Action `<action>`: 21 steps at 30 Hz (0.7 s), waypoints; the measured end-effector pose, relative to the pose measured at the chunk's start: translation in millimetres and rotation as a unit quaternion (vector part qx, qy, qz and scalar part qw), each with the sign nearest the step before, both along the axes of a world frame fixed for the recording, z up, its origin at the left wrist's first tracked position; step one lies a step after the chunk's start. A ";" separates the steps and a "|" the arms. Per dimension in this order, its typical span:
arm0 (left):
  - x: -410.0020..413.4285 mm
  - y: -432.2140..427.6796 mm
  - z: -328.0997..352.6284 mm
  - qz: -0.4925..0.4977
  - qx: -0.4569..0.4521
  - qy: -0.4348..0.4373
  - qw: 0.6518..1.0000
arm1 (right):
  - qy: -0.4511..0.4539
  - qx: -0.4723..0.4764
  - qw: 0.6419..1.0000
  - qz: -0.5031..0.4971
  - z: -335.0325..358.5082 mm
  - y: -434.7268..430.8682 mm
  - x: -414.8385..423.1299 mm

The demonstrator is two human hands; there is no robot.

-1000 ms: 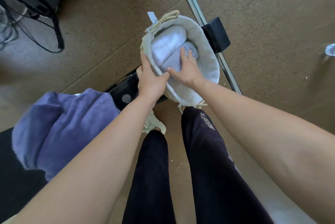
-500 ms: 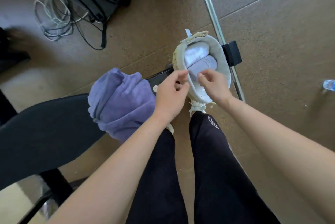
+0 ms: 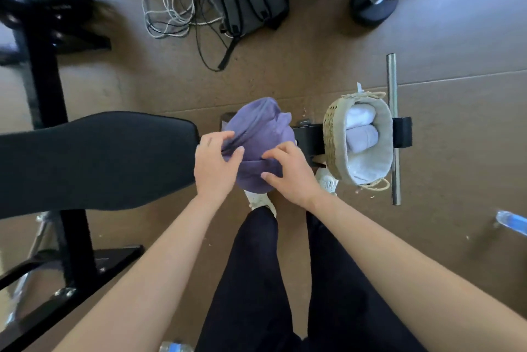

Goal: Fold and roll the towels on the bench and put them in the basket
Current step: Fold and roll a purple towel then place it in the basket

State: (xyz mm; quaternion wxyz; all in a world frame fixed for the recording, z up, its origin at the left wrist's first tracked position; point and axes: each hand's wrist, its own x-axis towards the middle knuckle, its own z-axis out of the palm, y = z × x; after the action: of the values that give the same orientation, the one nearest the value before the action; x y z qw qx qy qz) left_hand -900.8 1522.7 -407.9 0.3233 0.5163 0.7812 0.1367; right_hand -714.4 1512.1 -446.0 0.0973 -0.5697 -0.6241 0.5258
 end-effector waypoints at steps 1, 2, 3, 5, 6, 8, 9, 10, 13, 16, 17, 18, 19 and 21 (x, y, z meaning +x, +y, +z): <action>-1.7 3.9 -4.3 -0.026 -0.022 -0.004 0.999 | -0.018 0.005 1.000 0.005 1.5 0.7 -1.7; -3.0 7.3 -7.6 -0.043 -0.031 -0.009 0.999 | -0.035 0.009 0.999 0.015 4.1 1.9 -3.7; -2.6 11.2 -9.7 -0.050 -0.030 -0.012 0.998 | -0.052 0.010 0.998 0.028 7.0 3.2 -5.3; -1.4 18.6 -12.1 -0.048 -0.018 -0.011 0.999 | -0.081 0.005 0.995 0.058 14.1 5.8 -7.1; -2.2 21.7 -12.5 -0.048 -0.016 -0.009 0.999 | -0.096 -0.004 0.993 0.072 17.8 6.6 -7.9; -8.6 27.0 -12.1 -0.052 -0.027 -0.023 0.998 | -0.121 -0.023 0.988 0.098 25.9 8.0 -10.7; -13.3 29.2 -9.9 -0.050 -0.033 -0.046 0.997 | -0.135 -0.034 0.984 0.110 30.0 9.1 -12.5; -19.5 31.1 -6.7 -0.041 -0.041 -0.077 0.995 | -0.152 -0.044 0.980 0.124 34.0 10.5 -15.0; -39.7 32.5 8.3 -0.007 -0.030 -0.131 0.991 | -0.219 -0.063 0.959 0.170 44.5 14.9 -24.3; -59.9 32.7 25.7 -0.004 0.011 -0.126 0.992 | -0.278 -0.096 0.936 0.196 56.2 18.1 -35.6; -65.4 32.8 34.3 -0.001 0.015 -0.156 0.988 | -0.292 -0.108 0.928 0.203 59.2 18.9 -38.5; -70.3 32.9 42.5 0.001 0.014 -0.187 0.982 | -0.303 -0.116 0.922 0.210 63.3 19.4 -41.0; -74.6 33.0 51.9 -0.004 0.013 -0.209 0.978 | -0.307 -0.122 0.920 0.210 66.0 19.6 -42.8; -81.7 31.9 68.6 -0.018 0.006 -0.239 0.971 | -0.296 -0.126 0.928 0.185 75.1 20.0 -45.7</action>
State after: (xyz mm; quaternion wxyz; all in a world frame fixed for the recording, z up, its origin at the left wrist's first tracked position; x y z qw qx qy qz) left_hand -982.5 1554.6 -339.4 0.4995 0.4850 0.6711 0.2549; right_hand -760.1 1532.1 -370.9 -0.2640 -0.5816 -0.6472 0.4162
